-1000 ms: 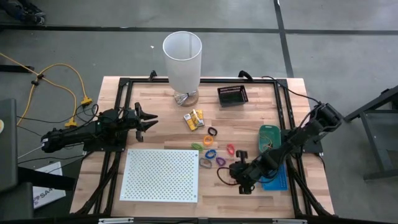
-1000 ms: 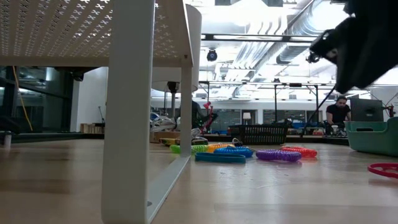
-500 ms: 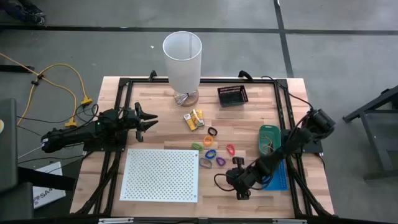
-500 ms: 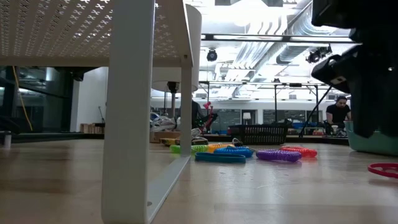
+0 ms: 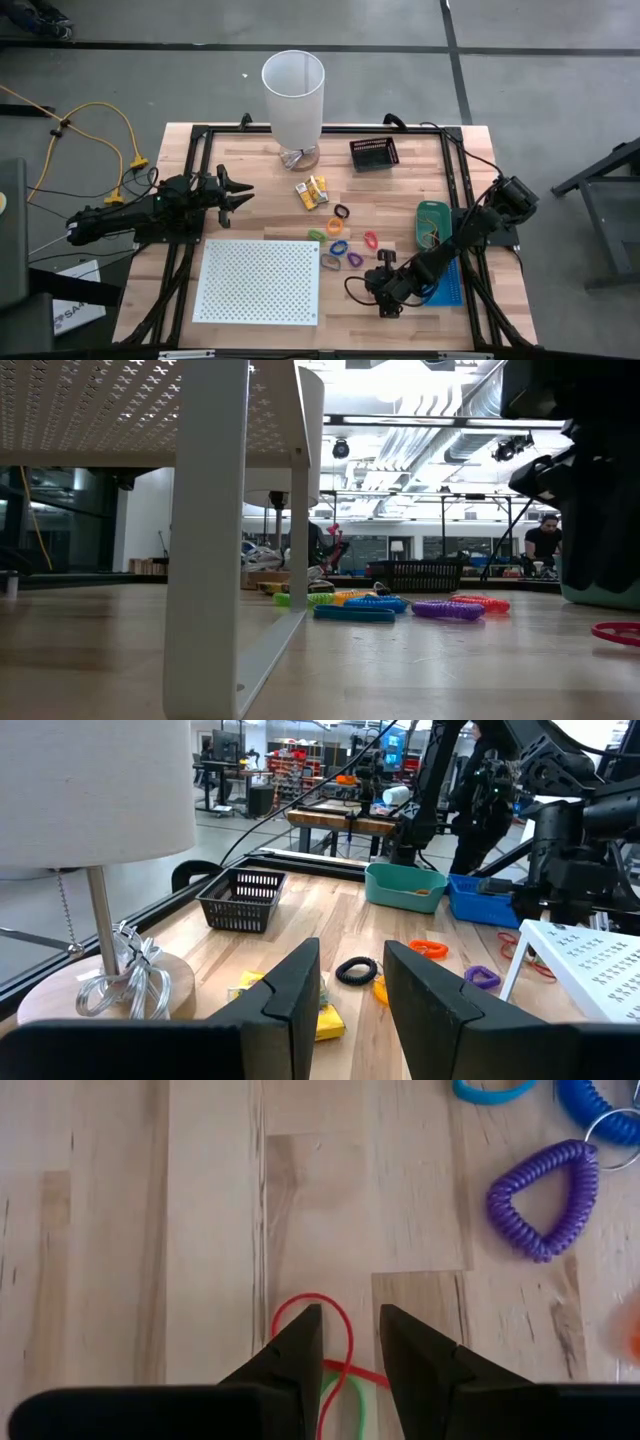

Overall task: Pick & Place Office Desk Supplies
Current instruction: Put the red rubber band into the green bin

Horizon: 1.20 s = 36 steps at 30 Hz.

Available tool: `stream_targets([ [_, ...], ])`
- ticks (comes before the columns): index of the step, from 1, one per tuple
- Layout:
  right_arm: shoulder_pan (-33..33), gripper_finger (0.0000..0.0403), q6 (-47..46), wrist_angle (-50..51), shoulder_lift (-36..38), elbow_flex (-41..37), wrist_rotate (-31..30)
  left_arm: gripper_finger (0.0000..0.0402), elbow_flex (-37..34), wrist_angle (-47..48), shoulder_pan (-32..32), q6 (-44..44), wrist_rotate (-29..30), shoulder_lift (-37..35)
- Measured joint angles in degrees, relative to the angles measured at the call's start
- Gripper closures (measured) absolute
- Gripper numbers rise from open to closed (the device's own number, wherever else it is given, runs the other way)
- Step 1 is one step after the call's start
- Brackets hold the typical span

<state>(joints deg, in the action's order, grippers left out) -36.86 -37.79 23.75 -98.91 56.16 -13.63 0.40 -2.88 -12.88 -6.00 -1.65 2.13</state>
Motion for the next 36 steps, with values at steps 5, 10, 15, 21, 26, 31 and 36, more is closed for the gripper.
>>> stream_targets([
  [5, 0.0, 0.0312, -1.3, 0.0, -0.1, 0.0, -0.2, 0.0293, 0.0, 0.0, 0.0, 0.0, 0.0, 0.0],
  [10, -0.3, 0.0312, -1.5, 0.1, -2.5, -0.1, 0.6, 0.0293, 0.0, 0.0, 0.0, 0.0, 0.0, 0.0],
  [15, -0.3, 0.0312, -2.6, -0.1, -3.6, 0.0, 2.2, 0.0293, 0.0, 0.0, 0.0, 0.0, 0.0, 0.0],
  [21, -0.7, 0.0312, -3.0, 0.1, -3.6, 0.0, 2.0, 0.0293, 0.0, 0.0, 0.0, 0.0, 0.0, 0.0],
  [26, -0.6, 0.0319, -3.2, 0.0, -3.6, 0.0, 2.0, 0.0293, 0.0, 0.0, 0.0, 0.0, 0.0, 0.0],
  [31, -0.7, 0.035, -3.2, 0.0, -3.6, 0.0, 2.1, 0.0293, 0.0, 0.0, 0.0, 0.0, 0.0, 0.0],
  [36, -0.6, 0.0386, -3.2, 0.0, -3.6, 0.0, 2.1, 0.0293, 0.0, 0.0, 0.0, 0.0, 0.0, 0.0],
])
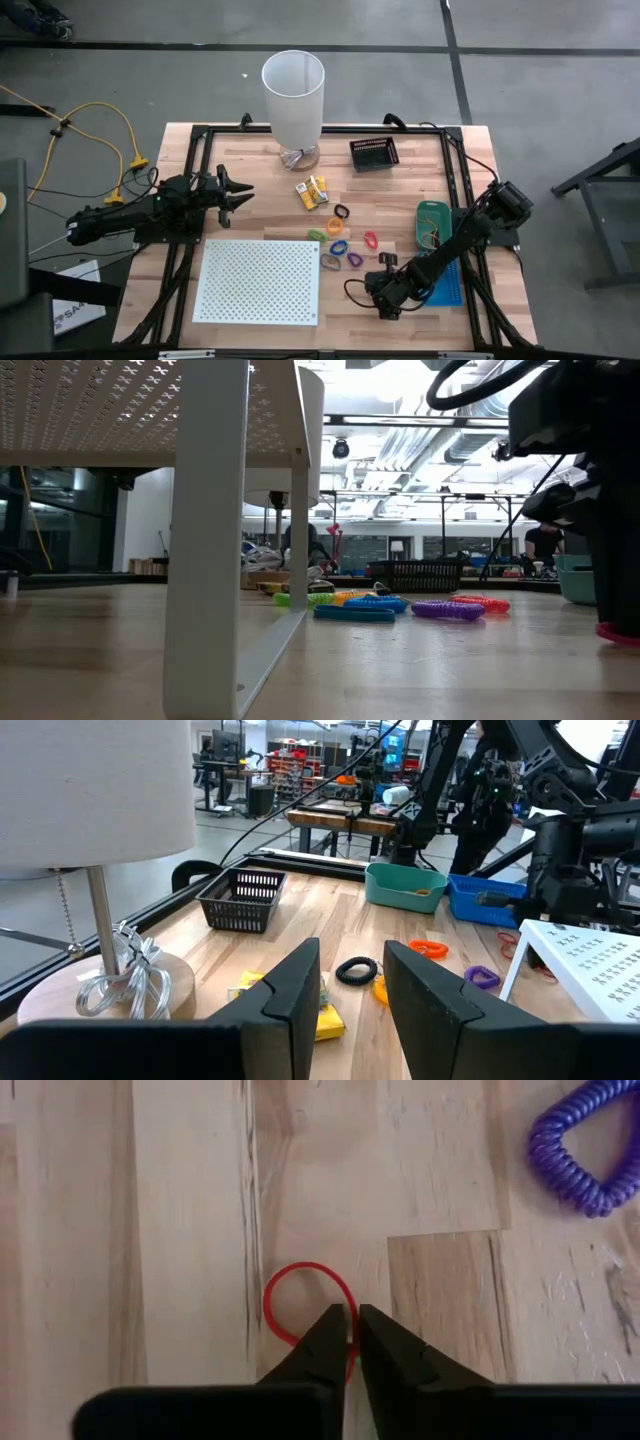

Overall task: Pick & Place Office Desk Supplies
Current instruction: Put the red rubber band into the green bin

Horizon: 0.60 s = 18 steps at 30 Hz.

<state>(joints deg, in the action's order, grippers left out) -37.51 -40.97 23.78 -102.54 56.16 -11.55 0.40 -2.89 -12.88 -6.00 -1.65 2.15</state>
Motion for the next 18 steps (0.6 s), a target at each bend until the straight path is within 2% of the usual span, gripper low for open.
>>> stream_targets([
  [3, 0.0, 0.0398, 0.0, 0.0, 0.0, 0.0, 0.0, 0.0293, 0.0, 0.0, 0.0, 0.0, 0.0, 0.0],
  [18, -0.4, 0.0401, 0.0, 0.1, 0.9, 0.0, -0.9, 0.0293, 0.0, 0.0, 0.0, 0.0, 0.0, 0.0],
])
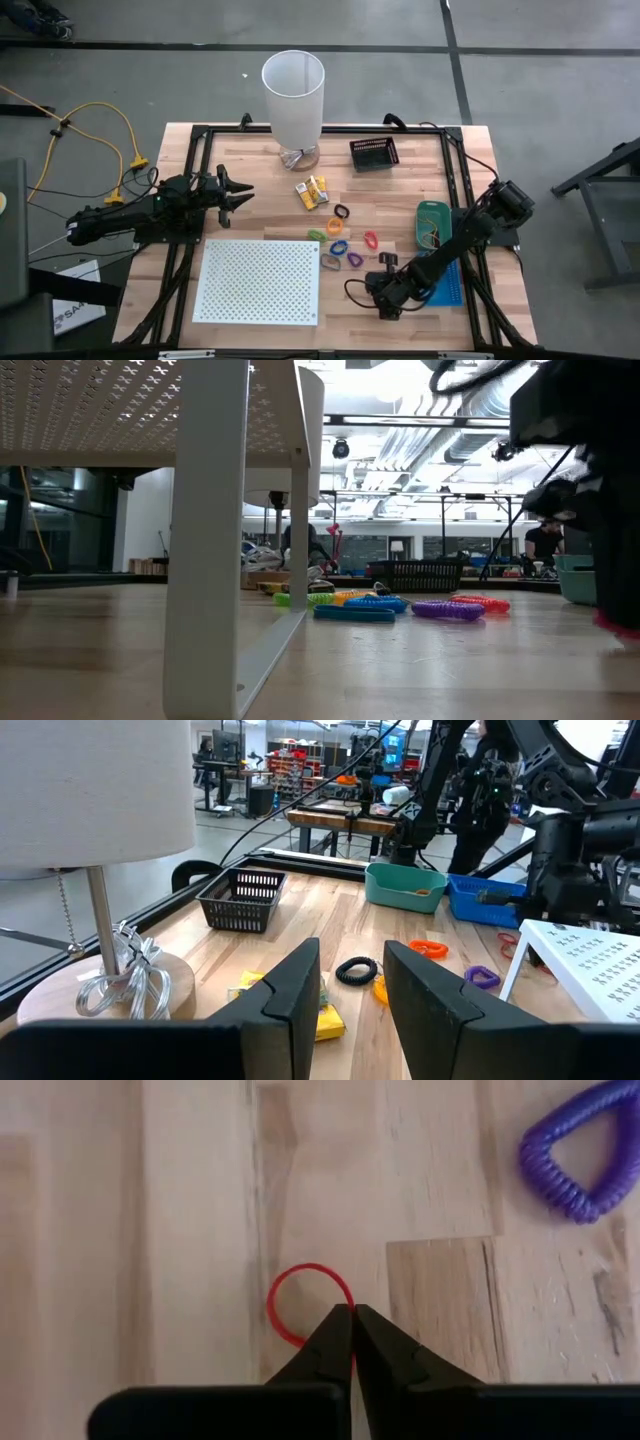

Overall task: Pick & Place Office Desk Supplies
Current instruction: Put the red rubber band into the green bin

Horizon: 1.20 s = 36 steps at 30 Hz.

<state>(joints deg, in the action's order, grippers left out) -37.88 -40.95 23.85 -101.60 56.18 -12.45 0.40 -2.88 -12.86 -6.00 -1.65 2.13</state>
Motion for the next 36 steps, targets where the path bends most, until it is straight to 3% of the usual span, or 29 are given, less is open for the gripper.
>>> stream_targets([
  [19, -5.9, 0.0401, -1.7, 7.8, 12.5, 0.0, -18.7, 0.0293, 0.0, 0.0, 0.0, 0.0, 0.0, 0.0],
  [36, -5.6, 0.0401, -25.3, 37.3, 14.0, 0.0, -28.8, 0.0293, 0.0, 0.0, 0.0, 0.0, 0.0, 0.0],
])
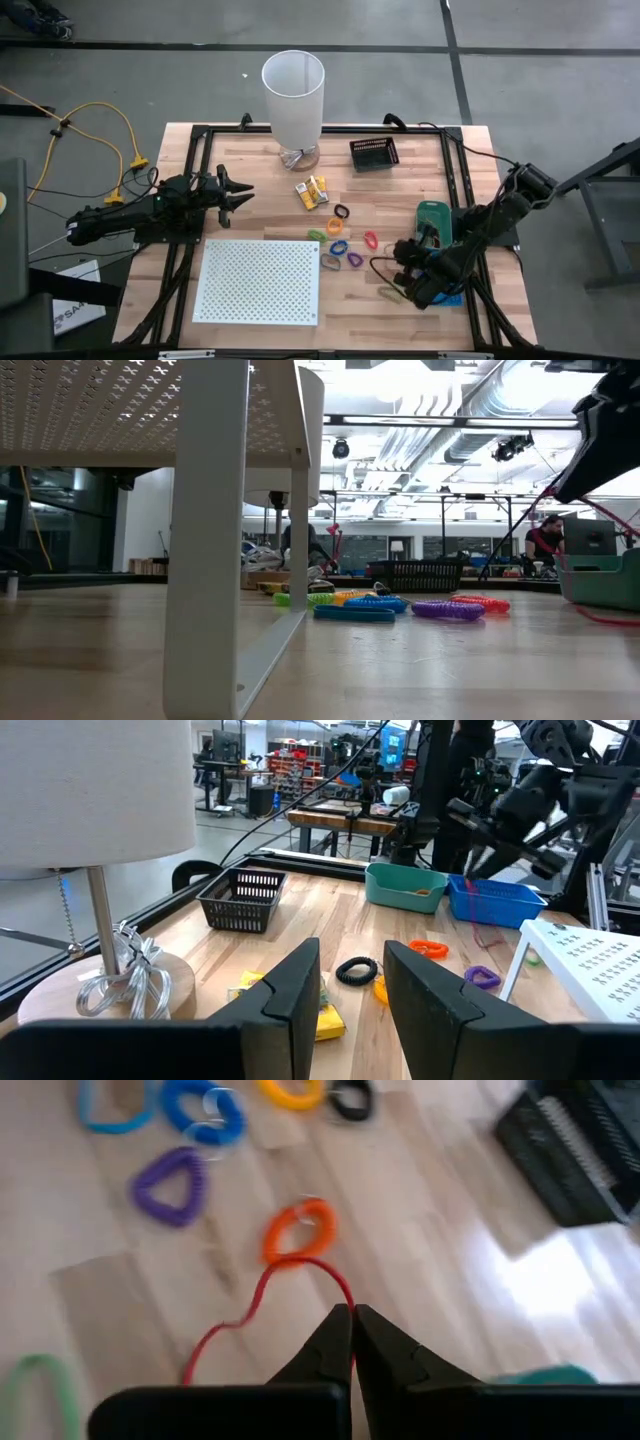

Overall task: Pick & Place Office Desk Supplies
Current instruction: Put the red rubber band into the green bin

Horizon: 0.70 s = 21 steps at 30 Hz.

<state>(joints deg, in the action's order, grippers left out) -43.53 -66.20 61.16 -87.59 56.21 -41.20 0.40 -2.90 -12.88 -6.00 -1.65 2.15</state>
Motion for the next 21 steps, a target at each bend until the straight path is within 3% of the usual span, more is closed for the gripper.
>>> stream_targets([
  [21, 1.6, 0.0401, -18.2, 25.1, 1.7, 0.3, -2.6, 0.0293, 0.0, 0.0, 0.0, 0.0, 0.0, 0.0],
])
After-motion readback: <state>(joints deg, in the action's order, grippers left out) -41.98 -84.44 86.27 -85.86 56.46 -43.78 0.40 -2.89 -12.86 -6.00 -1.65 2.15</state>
